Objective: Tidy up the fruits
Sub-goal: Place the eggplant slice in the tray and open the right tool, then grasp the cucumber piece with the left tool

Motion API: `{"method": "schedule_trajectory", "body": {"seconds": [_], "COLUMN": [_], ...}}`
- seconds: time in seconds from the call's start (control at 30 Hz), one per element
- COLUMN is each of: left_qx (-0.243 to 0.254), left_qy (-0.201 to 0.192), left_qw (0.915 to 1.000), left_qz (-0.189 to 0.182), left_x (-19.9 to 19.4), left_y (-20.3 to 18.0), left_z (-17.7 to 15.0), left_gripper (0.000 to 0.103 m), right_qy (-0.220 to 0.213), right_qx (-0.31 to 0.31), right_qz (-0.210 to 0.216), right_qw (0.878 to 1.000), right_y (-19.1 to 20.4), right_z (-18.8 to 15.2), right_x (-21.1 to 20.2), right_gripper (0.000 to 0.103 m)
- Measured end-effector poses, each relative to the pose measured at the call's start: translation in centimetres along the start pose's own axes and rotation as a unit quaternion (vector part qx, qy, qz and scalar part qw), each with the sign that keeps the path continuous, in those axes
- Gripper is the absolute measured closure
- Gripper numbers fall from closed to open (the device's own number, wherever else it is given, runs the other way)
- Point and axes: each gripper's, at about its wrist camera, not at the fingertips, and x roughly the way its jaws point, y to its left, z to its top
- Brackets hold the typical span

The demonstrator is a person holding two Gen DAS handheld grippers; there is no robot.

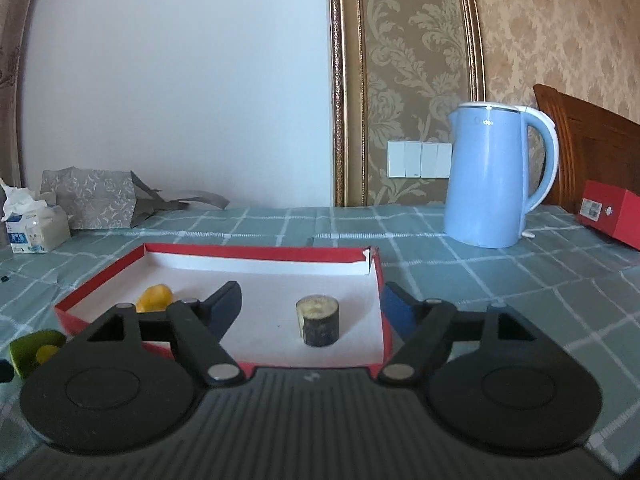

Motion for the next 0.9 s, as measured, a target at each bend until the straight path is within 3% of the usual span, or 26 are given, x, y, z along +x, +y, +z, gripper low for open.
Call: {"method": "schedule_trajectory", "body": {"seconds": [0.4,0.6,0.77,0.83,0.9], "left_qx": [0.038,0.058,0.046,0.043,0.042], "left_qy": [0.044,0.040,0.038,0.039,0.042], "left_qw": [0.9981,0.9970,0.9961,0.9956,0.9952], "left_qz": [-0.023,-0.033,-0.065,-0.073,-0.077], "left_x": [3.3,4.0,4.5,4.5,4.5], "left_y": [0.9,0.4,0.9,1.1,1.4], "left_z": [1.5,1.9,2.5,2.4,2.4], "left_gripper": [0.022,0.022,0.023,0.029,0.042], "right_qy": [-0.022,-0.023,-0.023,-0.028,-0.030], "right_qx": [-0.031,-0.027,-0.027,-0.028,-0.024], "right_qz": [-0.011,-0.013,-0.009,-0.012,-0.010], "right_qw": [0.999,0.999,0.999,0.999,0.999], "right_y": [1.0,1.0,1.1,1.2,1.2], "right_z": [-0.7,-0.7,-0.8,-0.8,-0.7], "right_x": [-1.3,-1.4,-1.4,-1.5,-1.6], "right_gripper": [0.028,0.028,0.019,0.017,0.016]}}
